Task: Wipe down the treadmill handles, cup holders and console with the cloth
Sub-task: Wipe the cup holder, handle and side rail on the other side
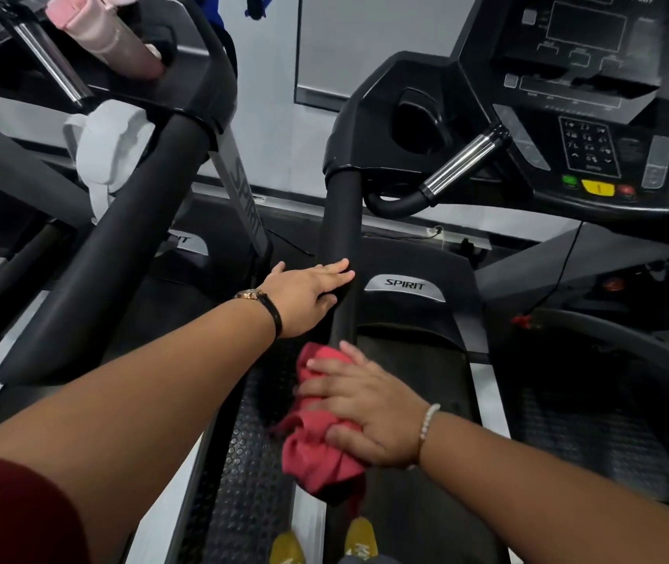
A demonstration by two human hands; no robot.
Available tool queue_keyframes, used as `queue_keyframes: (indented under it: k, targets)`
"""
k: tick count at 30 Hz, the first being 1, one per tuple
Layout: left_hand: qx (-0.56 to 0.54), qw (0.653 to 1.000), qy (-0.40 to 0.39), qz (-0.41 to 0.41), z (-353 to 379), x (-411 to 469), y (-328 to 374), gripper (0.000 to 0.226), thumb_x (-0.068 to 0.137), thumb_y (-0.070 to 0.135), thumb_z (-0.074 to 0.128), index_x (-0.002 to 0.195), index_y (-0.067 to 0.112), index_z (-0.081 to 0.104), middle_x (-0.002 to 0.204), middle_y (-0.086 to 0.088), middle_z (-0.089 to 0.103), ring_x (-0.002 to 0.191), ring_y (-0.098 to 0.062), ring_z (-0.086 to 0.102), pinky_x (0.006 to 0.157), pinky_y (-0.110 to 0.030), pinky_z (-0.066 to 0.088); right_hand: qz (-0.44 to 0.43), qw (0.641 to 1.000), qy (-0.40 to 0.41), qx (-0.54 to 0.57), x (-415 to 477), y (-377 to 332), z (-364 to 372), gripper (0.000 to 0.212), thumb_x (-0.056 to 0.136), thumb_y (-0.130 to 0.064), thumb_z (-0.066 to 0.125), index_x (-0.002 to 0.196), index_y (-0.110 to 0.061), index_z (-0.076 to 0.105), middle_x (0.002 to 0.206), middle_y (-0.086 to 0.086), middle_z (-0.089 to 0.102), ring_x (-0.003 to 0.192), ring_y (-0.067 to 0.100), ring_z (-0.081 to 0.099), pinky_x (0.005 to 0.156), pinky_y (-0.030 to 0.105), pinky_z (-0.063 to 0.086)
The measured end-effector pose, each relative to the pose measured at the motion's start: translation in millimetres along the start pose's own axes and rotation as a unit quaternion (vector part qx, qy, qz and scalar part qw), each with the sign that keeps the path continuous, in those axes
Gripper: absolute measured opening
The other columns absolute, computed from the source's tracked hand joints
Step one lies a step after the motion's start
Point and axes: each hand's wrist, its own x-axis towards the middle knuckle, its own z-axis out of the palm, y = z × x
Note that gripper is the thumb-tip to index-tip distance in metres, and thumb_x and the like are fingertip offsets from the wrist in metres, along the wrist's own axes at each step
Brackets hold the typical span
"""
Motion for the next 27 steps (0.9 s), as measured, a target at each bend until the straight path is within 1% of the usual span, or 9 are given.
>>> queue_keyframes:
  k: [4, 6, 12, 15, 17, 18, 21, 23, 27]
  targets:
    - [-0.003, 1.000, -0.002, -0.004, 0.9, -0.4, 0.9, 0.050, 0.100, 0.025, 0.035, 0.145, 0.042, 0.023, 0.153, 0.027, 0.008, 0.142, -0.002, 0.015, 0.114, -0.053, 0.003, 0.068, 0.996, 0.012, -0.050, 16.8, -17.1, 0.6, 0.044, 0.080, -0.040, 0.040, 0.104, -0.018, 0.070, 0.108, -0.001, 0.068, 0.122, 0.026, 0.052, 0.113, 0.058, 0.015]
    - [-0.007, 1.000, -0.002, -0.006, 1.0, -0.9, 1.4, 0.050, 0.100, 0.024, 0.035, 0.145, 0.042, 0.023, 0.153, 0.027, 0.008, 0.142, -0.002, 0.014, 0.115, -0.052, 0.003, 0.067, 0.995, -0.007, -0.074, 18.9, -27.9, 3.8, 0.050, 0.076, -0.042, 0.039, 0.115, -0.021, 0.063, 0.102, 0.000, 0.068, 0.119, 0.028, 0.053, 0.112, 0.056, 0.013]
    - [-0.002, 1.000, -0.009, -0.009, 0.6, -3.5, 3.5, 0.051, 0.100, 0.022, 0.034, 0.146, 0.041, 0.020, 0.153, 0.027, 0.006, 0.142, -0.003, 0.015, 0.115, -0.052, 0.002, 0.039, 0.955, -0.175, -0.237, 30.4, -55.8, -4.6, 0.065, 0.076, -0.069, 0.050, 0.122, -0.023, 0.058, 0.117, 0.012, 0.059, 0.122, 0.034, 0.041, 0.114, 0.057, 0.000]
    - [0.015, 1.000, -0.018, -0.010, 0.3, -5.3, 3.8, 0.052, 0.100, 0.023, 0.032, 0.146, 0.042, 0.017, 0.153, 0.027, 0.003, 0.142, -0.003, 0.015, 0.115, -0.051, 0.002, 0.037, 0.973, -0.122, -0.192, 26.5, -60.0, 5.6, 0.045, 0.076, -0.056, 0.058, 0.107, -0.025, 0.067, 0.106, 0.007, 0.064, 0.112, 0.031, 0.049, 0.114, 0.054, 0.010]
    - [0.022, 0.999, -0.021, -0.010, -0.2, -5.8, 2.7, 0.052, 0.100, 0.024, 0.032, 0.147, 0.042, 0.016, 0.153, 0.028, 0.003, 0.142, -0.003, 0.016, 0.115, -0.051, 0.001, -0.033, 0.994, -0.035, -0.094, 11.8, -49.6, 15.6, 0.025, 0.069, -0.039, 0.069, 0.088, -0.022, 0.071, 0.088, 0.002, 0.067, 0.096, 0.025, 0.059, 0.112, 0.045, 0.022]
    - [0.024, 0.999, -0.022, -0.009, -0.4, -5.8, 2.4, 0.052, 0.100, 0.024, 0.032, 0.147, 0.042, 0.015, 0.153, 0.028, 0.003, 0.142, -0.003, 0.017, 0.115, -0.051, 0.001, -0.077, 0.996, 0.005, -0.042, 2.6, -40.1, 21.5, 0.024, 0.068, -0.033, 0.071, 0.089, -0.020, 0.071, 0.090, 0.000, 0.069, 0.098, 0.022, 0.060, 0.111, 0.041, 0.026]
    - [0.028, 0.999, -0.020, -0.009, 0.6, -6.7, 0.0, 0.053, 0.100, 0.026, 0.033, 0.146, 0.043, 0.015, 0.153, 0.028, 0.003, 0.140, -0.003, 0.021, 0.115, -0.051, 0.001, -0.150, 0.987, 0.045, -0.015, -12.4, -16.7, 28.1, 0.043, 0.071, -0.033, 0.072, 0.109, -0.013, 0.068, 0.114, 0.004, 0.066, 0.120, 0.023, 0.054, 0.111, 0.041, 0.029]
    - [0.024, 0.999, -0.022, -0.010, 1.4, -8.6, -0.8, 0.054, 0.099, 0.025, 0.034, 0.146, 0.043, 0.015, 0.153, 0.028, 0.003, 0.140, -0.003, 0.021, 0.116, -0.050, 0.001, -0.178, 0.983, 0.025, -0.048, -13.2, -7.9, 27.4, 0.054, 0.071, -0.042, 0.072, 0.116, -0.013, 0.065, 0.120, 0.007, 0.063, 0.124, 0.025, 0.050, 0.112, 0.042, 0.028]
    - [0.035, 0.999, -0.024, -0.010, 2.7, -9.7, -0.3, 0.055, 0.099, 0.023, 0.034, 0.147, 0.041, 0.013, 0.153, 0.026, 0.002, 0.141, -0.003, 0.020, 0.116, -0.049, 0.002, -0.148, 0.981, -0.029, -0.123, -12.5, -21.8, 24.7, 0.056, 0.070, -0.048, 0.066, 0.118, -0.019, 0.060, 0.121, 0.005, 0.060, 0.123, 0.027, 0.047, 0.113, 0.047, 0.025]
